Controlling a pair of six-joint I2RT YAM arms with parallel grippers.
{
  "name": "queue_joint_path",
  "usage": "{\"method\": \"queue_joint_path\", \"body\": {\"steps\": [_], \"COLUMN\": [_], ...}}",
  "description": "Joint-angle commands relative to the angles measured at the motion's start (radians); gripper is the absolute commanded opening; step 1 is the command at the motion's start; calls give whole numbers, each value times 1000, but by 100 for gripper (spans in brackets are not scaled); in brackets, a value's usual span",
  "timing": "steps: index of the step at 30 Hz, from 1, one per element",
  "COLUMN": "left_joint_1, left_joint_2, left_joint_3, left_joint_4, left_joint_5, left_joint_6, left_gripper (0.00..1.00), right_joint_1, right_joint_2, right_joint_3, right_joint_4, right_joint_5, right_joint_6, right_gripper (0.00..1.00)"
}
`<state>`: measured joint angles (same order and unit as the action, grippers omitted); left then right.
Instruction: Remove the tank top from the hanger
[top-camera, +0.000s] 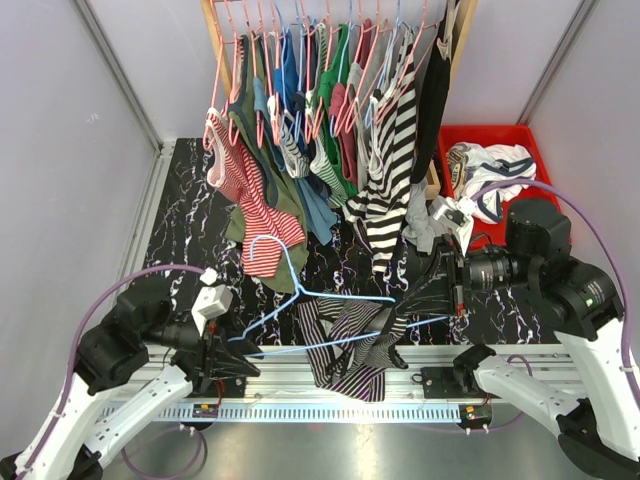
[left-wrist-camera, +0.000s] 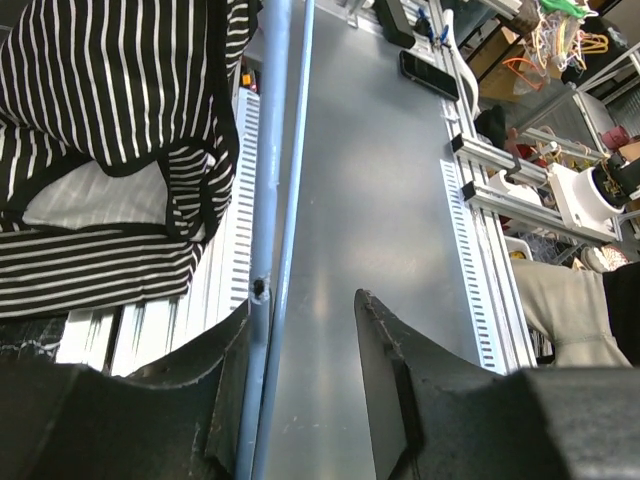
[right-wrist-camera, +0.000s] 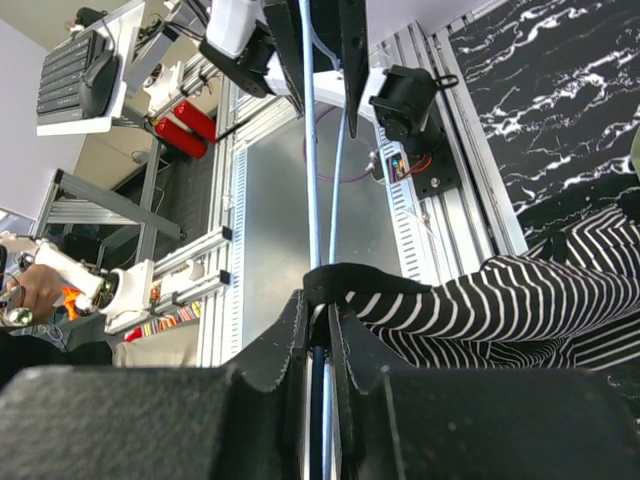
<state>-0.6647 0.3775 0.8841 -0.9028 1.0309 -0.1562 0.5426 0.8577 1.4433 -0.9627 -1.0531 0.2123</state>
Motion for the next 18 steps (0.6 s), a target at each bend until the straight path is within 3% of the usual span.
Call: {"method": "queue_joint_path", "body": {"steps": [1,2,4,6,10,13,14,15,18], "left_joint_1": [-10,-12,-12,-12,-12,-12,-12,-12,-12], "left_joint_2": [5,3,1,0,0,4,4,1,-12], "left_joint_3": [38,41,50,52,47,73,81,90,96], "left_joint_4": [-8,-19,-30,-45,-59,-79,-84,-81,-56], "left_joint_5": [-8,-14,-47,-98,-179,-273,-296,-333,-342], "left_joint_6": [23,26,33,35,33,44,43,40,35], "left_gripper": [0,0,0,0,0,2,35,49,64], "right_joint_1": [5,5,5,5,5,5,5,3,5], "right_joint_2": [18,24,29,29,30,20,17,12,-5], "right_joint_3": [34,38,42,40,32,20,17,14,6], "right_joint_4": [5,1,-8,-8,-5,-1,1,1,1], "right_joint_5": [51,67,131,198,211,165,154,133,111], "right_joint_6": [-13,-13,-14,-14,-13,-22,-25,-25,-27], "right_gripper": [0,0,22,23,0,0,0,0,0]}}
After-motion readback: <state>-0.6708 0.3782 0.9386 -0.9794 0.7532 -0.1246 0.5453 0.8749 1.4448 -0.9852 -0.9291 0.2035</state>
